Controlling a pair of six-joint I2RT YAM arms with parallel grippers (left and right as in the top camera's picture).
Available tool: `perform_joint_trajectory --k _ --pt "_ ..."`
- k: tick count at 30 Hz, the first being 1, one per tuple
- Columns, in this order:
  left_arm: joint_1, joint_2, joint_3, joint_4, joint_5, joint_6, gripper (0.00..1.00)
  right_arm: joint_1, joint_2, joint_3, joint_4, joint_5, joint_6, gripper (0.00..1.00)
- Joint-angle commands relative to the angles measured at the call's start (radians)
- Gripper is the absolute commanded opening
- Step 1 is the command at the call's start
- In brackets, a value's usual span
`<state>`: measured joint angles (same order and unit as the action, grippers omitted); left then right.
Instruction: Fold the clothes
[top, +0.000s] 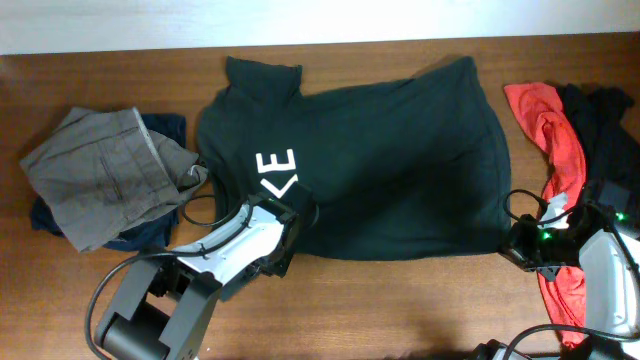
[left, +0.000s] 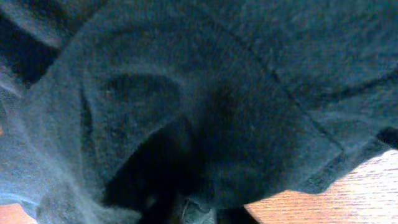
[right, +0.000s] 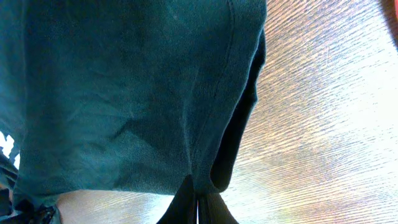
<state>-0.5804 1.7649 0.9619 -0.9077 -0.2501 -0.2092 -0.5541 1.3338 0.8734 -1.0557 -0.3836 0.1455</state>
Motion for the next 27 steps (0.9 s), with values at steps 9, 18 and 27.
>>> perform_joint_trajectory --k 9,18,27 --pt "0.000 0.002 0.158 -0.196 0.003 0.001 0.00 -0.003 -0.014 0.025 0.003 -0.009 -0.011 0.04" --pt "0.000 -0.052 0.278 -0.404 0.092 -0.003 0.00 -0.003 -0.014 0.068 -0.018 0.003 -0.026 0.04" --pt "0.000 -0.063 0.275 -0.357 0.097 -0.003 0.09 -0.003 -0.014 0.143 -0.053 0.003 -0.027 0.04"
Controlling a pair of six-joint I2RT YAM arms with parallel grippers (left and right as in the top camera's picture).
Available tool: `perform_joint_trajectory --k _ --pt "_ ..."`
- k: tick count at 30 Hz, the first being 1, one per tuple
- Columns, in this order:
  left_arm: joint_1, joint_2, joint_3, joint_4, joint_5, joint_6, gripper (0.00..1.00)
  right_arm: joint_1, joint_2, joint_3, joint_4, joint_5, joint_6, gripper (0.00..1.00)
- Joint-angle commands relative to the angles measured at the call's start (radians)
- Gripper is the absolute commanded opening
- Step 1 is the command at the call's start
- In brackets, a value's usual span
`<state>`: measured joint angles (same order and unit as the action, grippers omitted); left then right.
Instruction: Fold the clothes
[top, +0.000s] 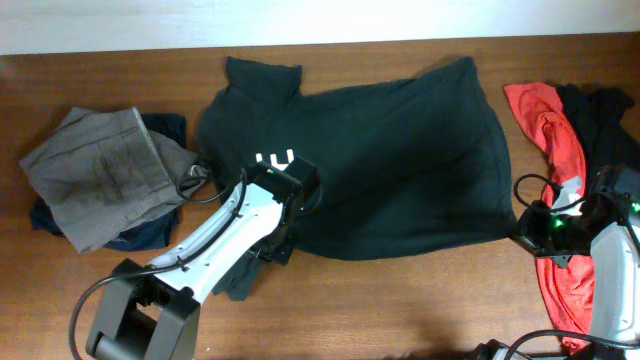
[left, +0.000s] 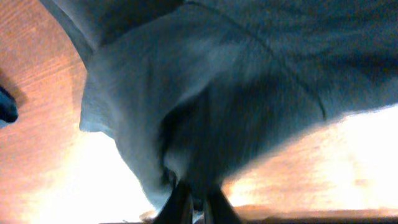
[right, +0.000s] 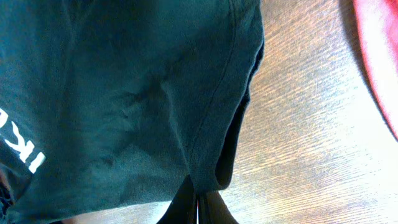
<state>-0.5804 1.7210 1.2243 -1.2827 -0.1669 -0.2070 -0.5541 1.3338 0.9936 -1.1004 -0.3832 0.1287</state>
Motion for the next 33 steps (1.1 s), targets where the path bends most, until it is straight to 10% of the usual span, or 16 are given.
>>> perform_joint_trajectory --k 1,33 --pt "0.000 -0.019 0.010 0.024 0.014 -0.005 0.09 -0.003 -0.014 0.023 -0.011 0.002 -0.012 0.04" --pt "-0.011 -0.403 0.114 -0.237 0.146 -0.027 0.00 -0.003 -0.014 0.309 -0.168 0.101 -0.020 0.04"
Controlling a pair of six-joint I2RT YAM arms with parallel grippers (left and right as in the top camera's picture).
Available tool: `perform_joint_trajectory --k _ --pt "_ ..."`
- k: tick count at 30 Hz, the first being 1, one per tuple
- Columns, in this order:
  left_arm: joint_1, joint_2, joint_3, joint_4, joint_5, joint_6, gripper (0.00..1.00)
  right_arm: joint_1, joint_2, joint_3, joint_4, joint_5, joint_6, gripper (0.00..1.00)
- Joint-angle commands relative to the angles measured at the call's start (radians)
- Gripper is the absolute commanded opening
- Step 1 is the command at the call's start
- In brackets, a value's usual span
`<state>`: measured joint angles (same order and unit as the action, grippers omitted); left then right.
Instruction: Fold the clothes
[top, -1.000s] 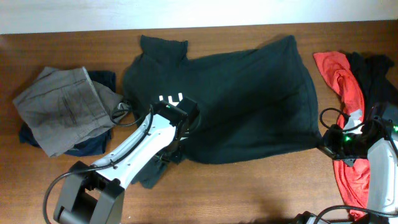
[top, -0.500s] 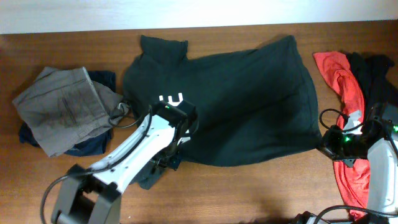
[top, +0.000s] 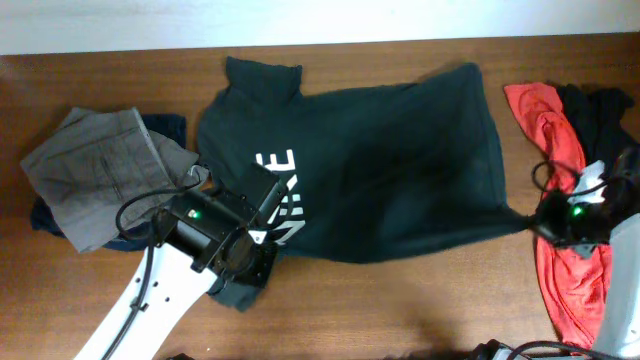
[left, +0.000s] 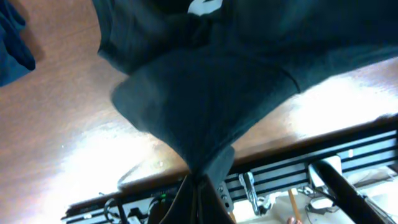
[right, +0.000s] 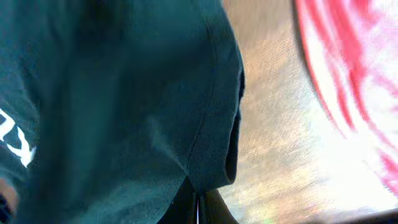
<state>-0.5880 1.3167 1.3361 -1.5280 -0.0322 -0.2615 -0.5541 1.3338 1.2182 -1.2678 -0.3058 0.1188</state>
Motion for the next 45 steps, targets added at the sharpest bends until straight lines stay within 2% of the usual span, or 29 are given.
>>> perform_joint_trajectory --k 1,5,11,22,29,32,35,45 --pt "-0.003 0.002 0.003 0.022 0.011 0.038 0.00 -0.003 -0.014 0.099 0.000 0.023 -0.007 0.04" --pt "-0.003 0.002 0.003 0.069 0.024 0.090 0.00 -0.003 -0.014 0.128 -0.001 0.058 -0.006 0.04" --pt "-0.005 0.019 0.003 0.111 0.172 0.219 0.00 -0.004 -0.002 0.128 0.020 0.255 0.058 0.04" --pt "-0.114 0.179 0.002 0.098 0.200 0.277 0.00 -0.003 0.004 0.129 0.201 0.204 0.054 0.04" --pt "-0.115 0.254 0.002 0.163 0.002 0.278 0.00 -0.002 0.076 0.129 0.306 0.121 0.055 0.04" --pt "-0.115 0.285 0.002 0.224 -0.037 0.304 0.00 -0.002 0.134 0.129 0.347 0.073 0.054 0.04" --pt "-0.115 0.328 0.002 0.307 -0.041 0.392 0.00 0.006 0.217 0.129 0.444 -0.014 0.054 0.04" --pt "-0.097 0.422 0.002 0.427 -0.225 0.391 0.00 0.106 0.393 0.129 0.646 -0.058 0.054 0.04"
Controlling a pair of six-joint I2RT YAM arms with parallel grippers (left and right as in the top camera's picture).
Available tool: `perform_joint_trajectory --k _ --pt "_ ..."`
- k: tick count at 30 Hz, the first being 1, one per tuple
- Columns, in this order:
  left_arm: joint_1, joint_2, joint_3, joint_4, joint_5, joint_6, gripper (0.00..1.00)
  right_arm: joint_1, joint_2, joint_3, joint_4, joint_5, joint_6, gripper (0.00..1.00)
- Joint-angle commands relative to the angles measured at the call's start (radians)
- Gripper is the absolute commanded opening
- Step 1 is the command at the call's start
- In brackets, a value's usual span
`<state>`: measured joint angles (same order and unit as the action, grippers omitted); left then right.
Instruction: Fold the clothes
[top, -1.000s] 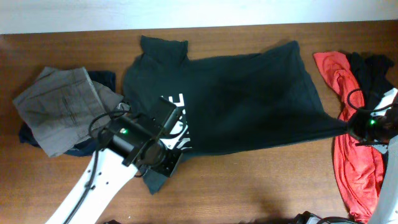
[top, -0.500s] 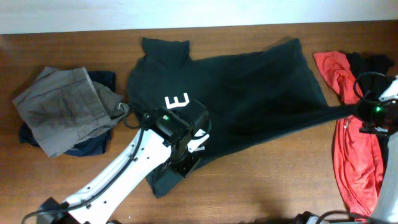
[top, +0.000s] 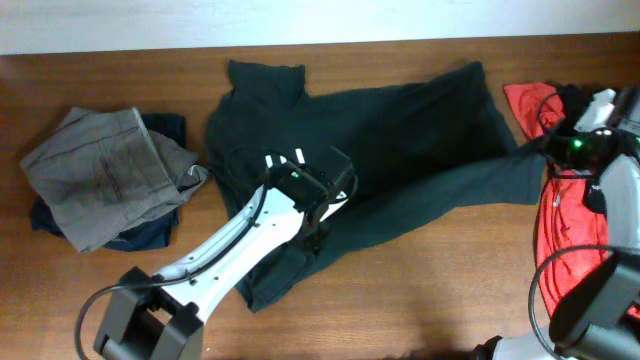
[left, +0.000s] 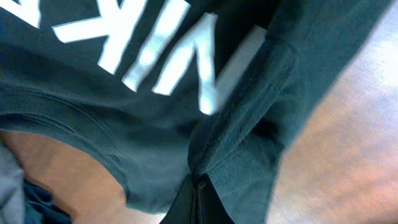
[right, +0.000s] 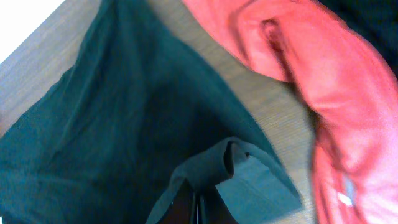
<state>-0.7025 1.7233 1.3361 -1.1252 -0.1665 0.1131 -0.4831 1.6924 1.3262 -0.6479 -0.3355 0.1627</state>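
A dark green T-shirt (top: 400, 140) with white lettering lies across the middle of the table, its near edge lifted and folded back over itself. My left gripper (top: 322, 205) is shut on the shirt's hem (left: 205, 168) above the white letters (left: 155, 50). My right gripper (top: 560, 148) is shut on the shirt's right corner (right: 217, 165), held up near the far right, with the cloth stretched between the two.
A folded grey garment (top: 105, 175) on a dark blue one lies at the left. A red garment (top: 555, 240) and a black one (top: 600, 110) lie at the right edge, right beside my right gripper. The red cloth (right: 311, 74) fills the right wrist view's right side.
Both grippers have moved away from the near edge with the shirt's hem, the left to above the lettering, the right up to the far right by the red garment. The bottom half now lies folded back.
Both grippers were shut on the shirt's near hem, left by the lettering, right at the right corner. They then held it raised and stretched, the left pulled nearer the table's front. Now the hem is carried back over the shirt.
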Motion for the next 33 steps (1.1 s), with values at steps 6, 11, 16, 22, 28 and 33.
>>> perform_joint_trajectory --k 6,11,16,22,28,33 --pt "0.081 0.016 0.002 0.080 -0.134 0.008 0.00 0.095 0.080 0.021 0.108 -0.027 0.010 0.04" --pt "0.125 0.016 0.002 0.116 -0.126 0.009 0.21 0.111 0.084 0.021 0.140 -0.020 0.010 0.28" --pt "0.127 0.016 0.002 0.073 -0.114 -0.043 0.44 0.082 0.083 0.021 0.090 -0.020 0.010 0.59" --pt "0.173 0.016 0.002 -0.129 0.121 -0.208 0.48 0.019 0.082 0.021 -0.098 -0.022 0.010 0.63" --pt "0.196 0.016 -0.109 -0.187 0.383 -0.218 0.52 -0.004 0.082 0.021 -0.217 -0.038 -0.002 0.63" --pt "0.166 0.016 -0.197 -0.123 0.427 -0.218 0.52 -0.001 0.082 0.021 -0.230 -0.055 -0.002 0.62"
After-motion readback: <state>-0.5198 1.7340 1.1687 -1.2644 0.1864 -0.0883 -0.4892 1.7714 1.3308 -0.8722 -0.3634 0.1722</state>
